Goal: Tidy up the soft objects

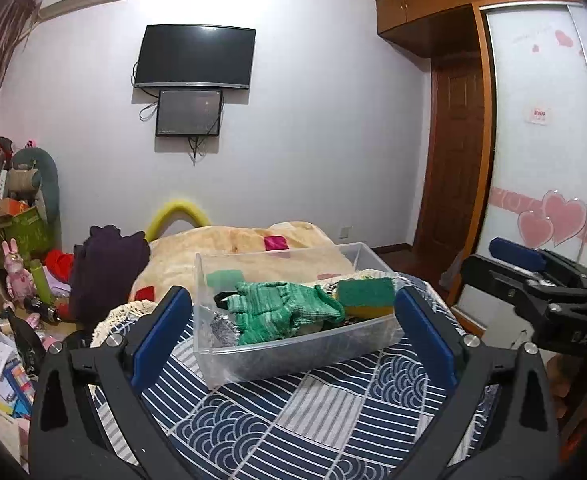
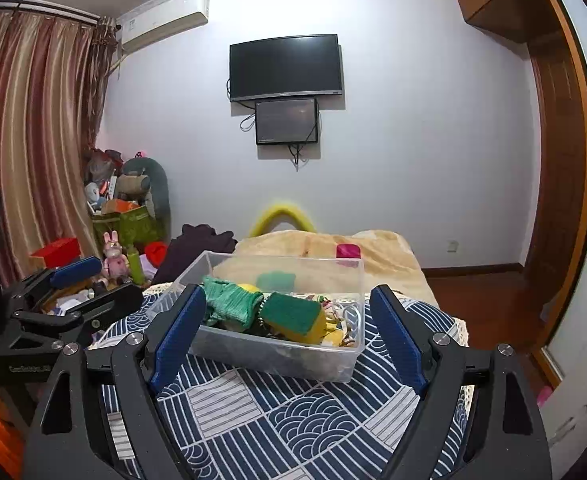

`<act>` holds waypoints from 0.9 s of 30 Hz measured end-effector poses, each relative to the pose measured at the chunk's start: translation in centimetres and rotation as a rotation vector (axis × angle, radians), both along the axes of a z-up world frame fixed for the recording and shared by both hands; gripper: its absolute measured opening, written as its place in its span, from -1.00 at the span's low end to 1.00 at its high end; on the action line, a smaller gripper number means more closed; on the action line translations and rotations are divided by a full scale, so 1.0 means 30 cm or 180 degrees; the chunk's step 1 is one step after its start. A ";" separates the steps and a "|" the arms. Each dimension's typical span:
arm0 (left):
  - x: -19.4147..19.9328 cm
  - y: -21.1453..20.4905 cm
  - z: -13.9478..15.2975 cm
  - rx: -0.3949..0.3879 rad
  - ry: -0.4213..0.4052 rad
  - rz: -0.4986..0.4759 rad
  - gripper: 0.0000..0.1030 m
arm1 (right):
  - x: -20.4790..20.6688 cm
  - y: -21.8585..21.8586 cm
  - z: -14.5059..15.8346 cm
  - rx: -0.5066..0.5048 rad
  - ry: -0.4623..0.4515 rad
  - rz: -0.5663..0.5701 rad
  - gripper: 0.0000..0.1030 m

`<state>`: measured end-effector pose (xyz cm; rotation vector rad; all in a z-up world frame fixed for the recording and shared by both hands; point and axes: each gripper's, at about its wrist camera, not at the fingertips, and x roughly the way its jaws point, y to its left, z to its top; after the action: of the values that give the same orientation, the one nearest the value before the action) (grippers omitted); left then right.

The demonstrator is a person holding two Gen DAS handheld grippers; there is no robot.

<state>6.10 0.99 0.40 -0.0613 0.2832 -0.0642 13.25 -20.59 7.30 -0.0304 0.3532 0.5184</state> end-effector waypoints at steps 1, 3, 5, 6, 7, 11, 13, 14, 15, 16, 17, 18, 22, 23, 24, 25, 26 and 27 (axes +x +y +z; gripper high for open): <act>-0.002 0.001 0.001 -0.0024 0.0002 -0.0018 0.99 | -0.006 -0.003 -0.007 0.0006 0.0004 0.0007 0.60; -0.008 0.000 0.005 -0.0048 -0.0008 -0.0044 0.99 | -0.011 -0.004 -0.011 0.0003 -0.0001 0.0009 0.60; -0.015 -0.004 0.010 -0.0032 -0.0032 -0.0039 0.99 | -0.017 -0.007 -0.011 0.0000 -0.0014 0.0003 0.60; -0.018 -0.008 0.012 -0.0026 -0.0044 -0.0043 0.99 | -0.024 -0.006 -0.010 0.0002 -0.0022 -0.0009 0.60; -0.022 -0.010 0.014 -0.0025 -0.0052 -0.0045 0.99 | -0.023 -0.008 -0.010 0.0011 -0.0026 -0.0016 0.60; -0.027 -0.010 0.017 -0.0033 -0.0069 -0.0040 0.99 | -0.027 -0.010 -0.010 0.0023 -0.0019 -0.0002 0.60; -0.028 -0.009 0.016 -0.0033 -0.0070 -0.0036 0.99 | -0.027 -0.011 -0.011 0.0025 -0.0015 0.0003 0.60; -0.027 -0.009 0.016 -0.0032 -0.0068 -0.0036 0.99 | -0.027 -0.012 -0.011 0.0028 -0.0009 0.0010 0.60; -0.027 -0.009 0.016 -0.0032 -0.0067 -0.0037 0.99 | -0.027 -0.012 -0.011 0.0030 -0.0006 0.0014 0.60; -0.028 -0.009 0.016 -0.0030 -0.0066 -0.0038 0.99 | -0.027 -0.013 -0.010 0.0031 -0.0006 0.0014 0.60; -0.027 -0.009 0.016 -0.0033 -0.0068 -0.0038 0.99 | -0.027 -0.013 -0.010 0.0033 -0.0007 0.0014 0.60; -0.027 -0.009 0.016 -0.0035 -0.0066 -0.0044 0.99 | -0.027 -0.013 -0.010 0.0034 -0.0005 0.0016 0.60; -0.031 -0.010 0.013 -0.0032 -0.0063 -0.0048 0.99 | -0.028 -0.013 -0.009 0.0032 -0.0006 0.0019 0.60; -0.030 -0.010 0.013 -0.0034 -0.0062 -0.0048 0.99 | -0.029 -0.013 -0.009 0.0031 -0.0006 0.0020 0.60; -0.030 -0.011 0.012 -0.0034 -0.0063 -0.0047 0.99 | -0.029 -0.013 -0.008 0.0030 -0.0006 0.0020 0.60; -0.031 -0.011 0.012 -0.0033 -0.0065 -0.0047 0.99 | -0.029 -0.012 -0.009 0.0031 -0.0004 0.0016 0.60; -0.031 -0.011 0.013 -0.0032 -0.0064 -0.0043 0.99 | -0.029 -0.013 -0.008 0.0034 -0.0003 0.0018 0.60; -0.031 -0.011 0.012 -0.0031 -0.0063 -0.0039 0.99 | -0.029 -0.012 -0.009 0.0035 -0.0003 0.0019 0.60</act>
<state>5.16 0.65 0.78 -0.0684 0.2635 -0.0784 12.39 -20.96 7.04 -0.0212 0.3494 0.5263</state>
